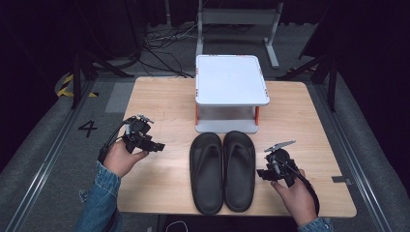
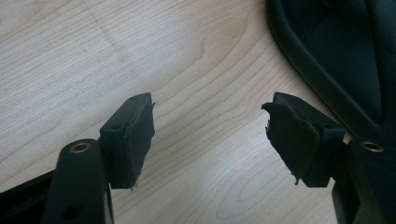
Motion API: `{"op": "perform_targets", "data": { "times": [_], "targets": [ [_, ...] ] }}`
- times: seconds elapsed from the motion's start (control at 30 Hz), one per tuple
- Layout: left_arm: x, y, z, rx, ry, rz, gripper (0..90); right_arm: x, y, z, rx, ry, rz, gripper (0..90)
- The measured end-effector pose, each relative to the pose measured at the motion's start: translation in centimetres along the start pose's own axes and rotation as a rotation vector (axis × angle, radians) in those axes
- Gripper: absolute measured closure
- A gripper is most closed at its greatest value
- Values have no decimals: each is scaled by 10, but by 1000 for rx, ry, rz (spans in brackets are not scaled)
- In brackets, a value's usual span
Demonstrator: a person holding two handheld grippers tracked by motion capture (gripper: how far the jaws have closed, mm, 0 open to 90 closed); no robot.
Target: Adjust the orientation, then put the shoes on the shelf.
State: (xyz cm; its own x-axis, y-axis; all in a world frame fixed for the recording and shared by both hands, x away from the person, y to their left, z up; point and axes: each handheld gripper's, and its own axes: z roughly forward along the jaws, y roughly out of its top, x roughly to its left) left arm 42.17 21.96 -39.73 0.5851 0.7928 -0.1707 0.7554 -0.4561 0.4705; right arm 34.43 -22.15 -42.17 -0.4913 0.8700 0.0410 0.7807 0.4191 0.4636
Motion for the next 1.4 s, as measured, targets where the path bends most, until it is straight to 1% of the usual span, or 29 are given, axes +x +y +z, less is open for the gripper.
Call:
{"op": "perform_targets", "data": {
  "times": [0.07,0.1,0.13,0.17,0.2,0.23,0.37,0.43,0.5,0.57,0.67,0.7,0.77,0.87,0.97,1.03,1.1,1.17,1.23,1.27,1.3,1.37,1.4],
  "targets": [
    [1,0,0,2,-2,0,321,2,3,-9,-34,12,26,536],
    [1,0,0,2,-3,1,321,4,5,-12,-46,32,51,533],
    [1,1,0,1,-3,0,321,6,6,-16,-53,45,61,538],
    [1,1,-1,-1,-6,0,321,9,8,-18,-58,45,55,546],
    [0,1,-1,-7,-3,-3,321,13,9,-20,-59,34,48,554],
    [1,1,-2,-5,-4,2,321,15,9,-22,-61,33,41,563],
    [0,0,-2,-6,-2,-3,321,31,15,-25,-58,43,9,564],
    [1,-2,-3,-3,-1,-3,321,37,18,-26,-60,55,-7,580],
    [1,-3,-4,-8,0,-7,321,44,22,-25,-63,86,-18,592],
    [2,-5,-6,-10,3,-7,321,51,26,-23,-54,88,-36,564],
    [4,-11,-7,-15,8,-18,321,60,34,-17,-38,106,-48,479],
    [5,-12,-8,-20,15,-23,322,62,36,-15,-41,112,-47,452],
    [6,-16,-11,-27,15,-32,325,64,40,-10,-45,124,-45,413],
    [6,-18,-13,-33,21,-37,325,69,46,2,-27,161,-24,360],
    [6,-19,-14,-38,22,-34,325,74,49,10,-20,173,-25,336],
    [6,-20,-14,-36,23,-37,325,81,50,14,-5,179,-38,328],
    [7,-21,-14,-31,24,-37,324,87,51,17,-4,191,-47,317],
    [7,-21,-13,-27,23,-40,324,93,52,22,5,181,-56,290],
    [8,-21,-12,-28,24,-38,324,96,53,26,19,177,-59,274],
    [7,-21,-12,-31,24,-42,324,97,53,28,25,175,-53,276],
    [7,-21,-13,-30,24,-40,324,98,53,29,15,178,-47,282],
    [8,-21,-12,-31,24,-41,324,98,51,31,-8,149,-48,347],
    [8,-21,-12,-30,24,-42,324,97,50,33,-5,146,-48,360]
  ]
}}
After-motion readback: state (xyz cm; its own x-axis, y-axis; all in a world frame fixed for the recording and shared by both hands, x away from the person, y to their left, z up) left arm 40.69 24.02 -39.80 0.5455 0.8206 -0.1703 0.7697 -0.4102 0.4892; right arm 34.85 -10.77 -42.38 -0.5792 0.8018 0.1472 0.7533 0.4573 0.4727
